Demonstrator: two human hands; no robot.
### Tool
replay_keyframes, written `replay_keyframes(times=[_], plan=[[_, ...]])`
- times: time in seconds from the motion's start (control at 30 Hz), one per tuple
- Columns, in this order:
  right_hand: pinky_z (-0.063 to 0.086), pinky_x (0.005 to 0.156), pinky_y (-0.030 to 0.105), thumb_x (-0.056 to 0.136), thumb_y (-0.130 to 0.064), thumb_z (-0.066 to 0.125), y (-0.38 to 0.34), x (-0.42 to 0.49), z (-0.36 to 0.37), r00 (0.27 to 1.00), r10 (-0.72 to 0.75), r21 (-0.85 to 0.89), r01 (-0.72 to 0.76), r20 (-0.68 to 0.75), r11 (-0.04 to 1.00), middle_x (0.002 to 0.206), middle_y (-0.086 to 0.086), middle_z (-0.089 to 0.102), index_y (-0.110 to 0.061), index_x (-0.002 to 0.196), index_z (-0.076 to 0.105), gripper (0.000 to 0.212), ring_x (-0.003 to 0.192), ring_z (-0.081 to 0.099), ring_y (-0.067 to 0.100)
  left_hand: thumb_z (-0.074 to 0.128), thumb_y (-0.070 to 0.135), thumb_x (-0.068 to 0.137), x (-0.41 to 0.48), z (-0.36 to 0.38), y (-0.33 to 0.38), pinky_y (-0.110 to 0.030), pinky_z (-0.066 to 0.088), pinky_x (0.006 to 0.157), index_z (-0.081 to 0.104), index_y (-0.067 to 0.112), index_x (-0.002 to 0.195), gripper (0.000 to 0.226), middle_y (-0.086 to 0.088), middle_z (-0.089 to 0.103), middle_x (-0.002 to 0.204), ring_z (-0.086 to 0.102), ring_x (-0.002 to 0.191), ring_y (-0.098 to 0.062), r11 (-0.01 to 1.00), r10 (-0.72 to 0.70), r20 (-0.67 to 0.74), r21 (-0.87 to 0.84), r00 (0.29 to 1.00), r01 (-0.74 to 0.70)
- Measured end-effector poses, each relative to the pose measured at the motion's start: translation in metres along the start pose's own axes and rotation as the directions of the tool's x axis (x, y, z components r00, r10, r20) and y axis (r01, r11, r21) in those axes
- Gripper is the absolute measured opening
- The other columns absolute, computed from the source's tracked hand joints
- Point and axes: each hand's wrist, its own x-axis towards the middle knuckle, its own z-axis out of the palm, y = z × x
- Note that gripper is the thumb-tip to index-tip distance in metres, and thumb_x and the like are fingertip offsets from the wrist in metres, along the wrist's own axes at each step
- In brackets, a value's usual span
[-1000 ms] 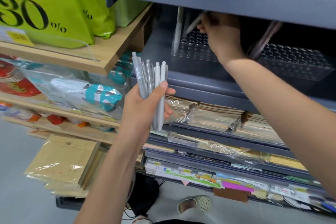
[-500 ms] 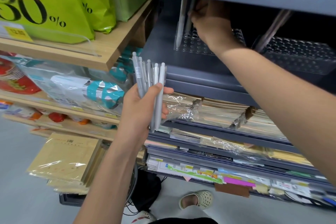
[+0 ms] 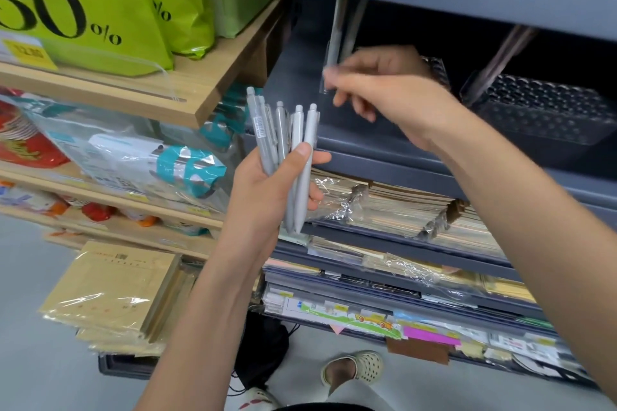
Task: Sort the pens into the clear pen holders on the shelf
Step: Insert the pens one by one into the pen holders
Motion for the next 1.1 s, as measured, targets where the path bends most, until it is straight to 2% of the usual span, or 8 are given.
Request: replay_keyframes(times=[0.2, 0.4, 0.5, 0.6, 0.83, 0.93, 1.03, 1.1], plan=[[0.043, 0.048, 0.021, 0.081, -0.028, 0.077, 0.01, -0.019, -0.008, 0.979, 0.09, 0.031, -0.098, 0.185, 0.995, 0.075, -0.001, 0.072, -0.016, 0.098, 0.07, 0.022, 0.057, 0.054, 0.008, 0.061, 0.026, 0.099, 0.004, 0.013, -0.001, -0.025, 0.054, 0.05, 0.061, 0.018, 0.12, 0.022, -0.005, 0.077, 0.102, 0.07, 0.06, -0.019, 0.999, 0.024, 0.032, -0.037, 0.999, -0.023], [0.041, 0.051, 0.021, 0.087, -0.012, 0.07, 0.016, -0.021, -0.015, 0.961, 0.095, 0.208, -0.151, 0.26, 0.966, 0.07, -0.002, 0.066, -0.01, 0.089, 0.069, 0.004, 0.057, 0.052, 0.009, 0.061, 0.028, 0.098, 0.005, 0.021, 0.0, -0.025, 0.054, 0.051, 0.062, 0.018, 0.118, 0.022, -0.004, 0.077, 0.101, 0.071, 0.061, -0.021, 0.999, 0.027, 0.075, -0.039, 0.997, -0.024], [0.046, 0.054, 0.022, 0.089, -0.008, 0.066, 0.014, -0.021, -0.019, 0.968, 0.098, 0.382, -0.182, 0.23, 0.906, 0.081, 0.007, 0.069, -0.007, 0.092, 0.068, 0.003, 0.065, 0.059, 0.014, 0.06, 0.028, 0.099, 0.007, 0.022, 0.001, -0.025, 0.054, 0.05, 0.062, 0.012, 0.117, 0.024, -0.005, 0.077, 0.101, 0.071, 0.06, -0.022, 0.999, 0.016, 0.076, -0.037, 0.997, -0.013], [0.049, 0.055, 0.025, 0.092, -0.012, 0.063, 0.011, -0.016, -0.024, 0.992, 0.104, 0.518, -0.123, 0.066, 0.846, 0.085, 0.016, 0.071, -0.007, 0.09, 0.062, 0.006, 0.064, 0.062, 0.02, 0.061, 0.027, 0.099, 0.008, 0.02, -0.001, -0.025, 0.05, 0.045, 0.059, 0.012, 0.11, 0.019, -0.007, 0.077, 0.099, 0.063, 0.05, -0.017, 1.0, -0.001, 0.068, -0.027, 0.998, 0.003], [0.057, 0.063, 0.024, 0.087, -0.007, 0.067, 0.013, -0.018, -0.021, 0.994, 0.013, 0.424, -0.059, 0.11, 0.904, 0.086, 0.013, 0.075, -0.006, 0.095, 0.064, 0.009, 0.066, 0.068, 0.016, 0.062, 0.022, 0.099, 0.012, 0.023, 0.001, -0.022, 0.043, 0.041, 0.057, 0.011, 0.103, 0.013, -0.009, 0.077, 0.099, 0.053, 0.044, -0.012, 0.998, -0.01, 0.01, -0.063, 1.0, 0.01], [0.056, 0.063, 0.026, 0.09, -0.005, 0.064, 0.01, -0.006, -0.03, 0.991, 0.022, 0.469, 0.044, -0.136, 0.882, 0.079, 0.01, 0.074, -0.006, 0.092, 0.064, 0.002, 0.063, 0.068, 0.017, 0.06, 0.024, 0.1, 0.011, 0.021, 0.002, -0.022, 0.044, 0.042, 0.057, 0.009, 0.107, 0.017, -0.008, 0.077, 0.098, 0.054, 0.045, -0.012, 0.998, -0.008, -0.006, -0.06, 1.0, 0.008], [0.057, 0.065, 0.029, 0.092, -0.004, 0.064, 0.014, 0.01, -0.041, 0.9, 0.043, 0.452, 0.176, -0.433, 0.875, 0.074, 0.004, 0.073, -0.008, 0.086, 0.064, 0.007, 0.062, 0.069, 0.017, 0.059, 0.027, 0.099, 0.011, 0.018, 0.003, -0.023, 0.046, 0.043, 0.058, 0.008, 0.115, 0.025, -0.007, 0.077, 0.097, 0.056, 0.046, -0.013, 0.998, -0.035, -0.032, -0.06, 0.999, 0.033], [0.057, 0.068, 0.029, 0.093, -0.004, 0.062, 0.019, 0.018, -0.043, 0.86, 0.026, 0.384, 0.201, -0.51, 0.901, 0.068, -0.002, 0.072, -0.011, 0.08, 0.064, 0.015, 0.063, 0.069, 0.015, 0.06, 0.029, 0.099, 0.01, 0.018, 0.003, -0.024, 0.046, 0.043, 0.059, 0.008, 0.117, 0.027, -0.007, 0.077, 0.095, 0.057, 0.047, -0.014, 0.997, -0.05, -0.046, -0.053, 0.998, 0.048]])
